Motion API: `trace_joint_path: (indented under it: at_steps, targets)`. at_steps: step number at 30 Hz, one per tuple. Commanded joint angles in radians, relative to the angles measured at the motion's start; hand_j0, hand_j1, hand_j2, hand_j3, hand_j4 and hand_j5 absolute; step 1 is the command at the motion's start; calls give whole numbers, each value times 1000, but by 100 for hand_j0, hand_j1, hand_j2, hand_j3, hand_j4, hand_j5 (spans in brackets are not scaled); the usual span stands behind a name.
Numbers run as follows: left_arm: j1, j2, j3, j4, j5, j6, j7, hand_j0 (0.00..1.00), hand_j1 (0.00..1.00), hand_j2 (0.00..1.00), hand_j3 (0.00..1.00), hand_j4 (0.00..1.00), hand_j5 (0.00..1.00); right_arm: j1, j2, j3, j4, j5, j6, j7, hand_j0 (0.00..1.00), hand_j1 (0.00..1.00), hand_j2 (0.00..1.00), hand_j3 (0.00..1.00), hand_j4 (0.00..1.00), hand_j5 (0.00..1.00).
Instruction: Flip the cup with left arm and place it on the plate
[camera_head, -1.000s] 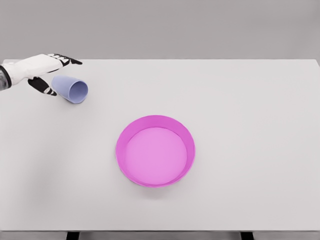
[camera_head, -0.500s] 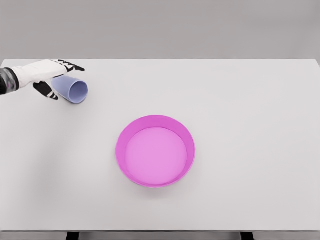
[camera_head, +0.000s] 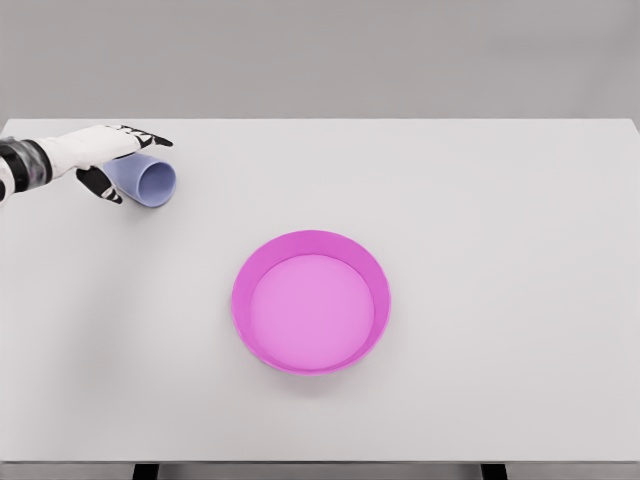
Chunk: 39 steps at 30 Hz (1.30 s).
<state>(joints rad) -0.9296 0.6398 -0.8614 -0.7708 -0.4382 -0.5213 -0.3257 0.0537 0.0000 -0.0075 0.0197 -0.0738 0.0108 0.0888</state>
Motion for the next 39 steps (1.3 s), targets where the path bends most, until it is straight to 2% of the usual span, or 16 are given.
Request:
trace_joint_path:
  at_steps: [1,10,23,25,37,39]
  targets:
    - [0,-5,2,1,4,11,1,100,100,100,100,100,100,0,0,0,0,0,0,0,100,100,100,100,100,100]
    - [0,-28,2,33,-5,11,1,100,100,100,100,100,100,0,0,0,0,0,0,0,100,100,100,100,100,100]
    - [3,-29,-4,33,-7,18,1,100,100,100,100,100,100,0,0,1,0,0,0,0,100,100,100,100,100,100]
    - [3,-29,-5,35,-7,18,1,87,87,87,87,87,87,0,0,0,0,0,0,0,100,100,100,100,100,100]
    - [8,-49,-5,30,-5,12,-1,79,79,79,79,79,79,0,0,1,0,0,0,0,100,100,100,100,100,100]
    - [6,-49,-4,30,-2,12,-1,75,75,75,75,75,75,0,0,0,0,0,0,0,100,100,100,100,100,100]
